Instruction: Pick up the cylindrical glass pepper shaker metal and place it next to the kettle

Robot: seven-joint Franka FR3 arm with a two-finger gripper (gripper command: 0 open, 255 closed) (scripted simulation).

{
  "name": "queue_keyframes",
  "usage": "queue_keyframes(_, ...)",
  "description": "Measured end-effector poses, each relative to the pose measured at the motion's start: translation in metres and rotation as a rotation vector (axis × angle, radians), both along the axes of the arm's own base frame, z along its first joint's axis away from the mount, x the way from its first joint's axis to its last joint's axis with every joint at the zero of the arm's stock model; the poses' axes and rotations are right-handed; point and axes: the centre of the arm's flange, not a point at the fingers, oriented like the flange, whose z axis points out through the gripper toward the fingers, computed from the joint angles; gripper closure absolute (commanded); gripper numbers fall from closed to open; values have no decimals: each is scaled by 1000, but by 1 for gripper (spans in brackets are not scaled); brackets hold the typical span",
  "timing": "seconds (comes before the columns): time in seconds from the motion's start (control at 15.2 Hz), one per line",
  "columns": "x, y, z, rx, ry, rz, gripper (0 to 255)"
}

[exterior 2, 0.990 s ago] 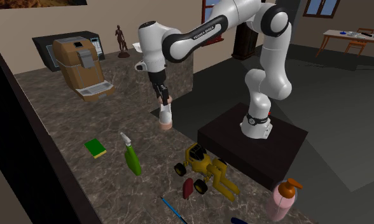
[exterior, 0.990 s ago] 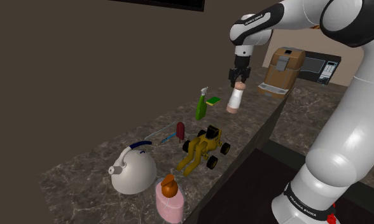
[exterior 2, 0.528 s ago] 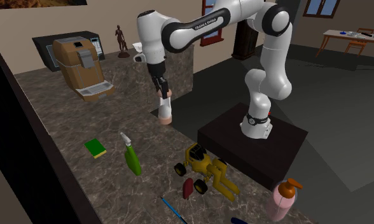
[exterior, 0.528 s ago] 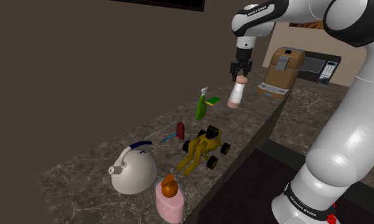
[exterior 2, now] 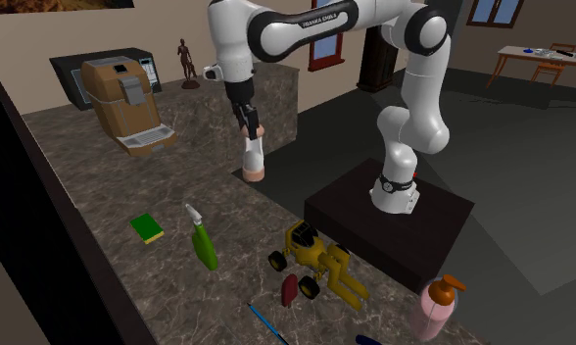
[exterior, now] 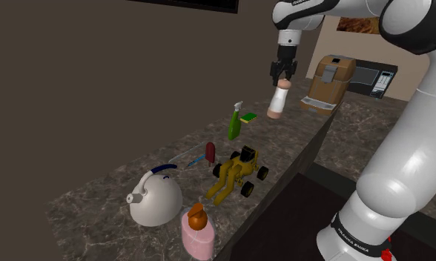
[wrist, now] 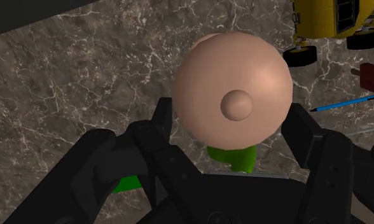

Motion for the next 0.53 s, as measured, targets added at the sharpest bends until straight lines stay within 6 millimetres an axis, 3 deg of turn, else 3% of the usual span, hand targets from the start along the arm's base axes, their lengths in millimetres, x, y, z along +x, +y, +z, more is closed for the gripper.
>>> queue_keyframes(0.2,2,15,8,0,0,0,255)
queue_keyframes(0.53,5,79,9,1,0,2,255)
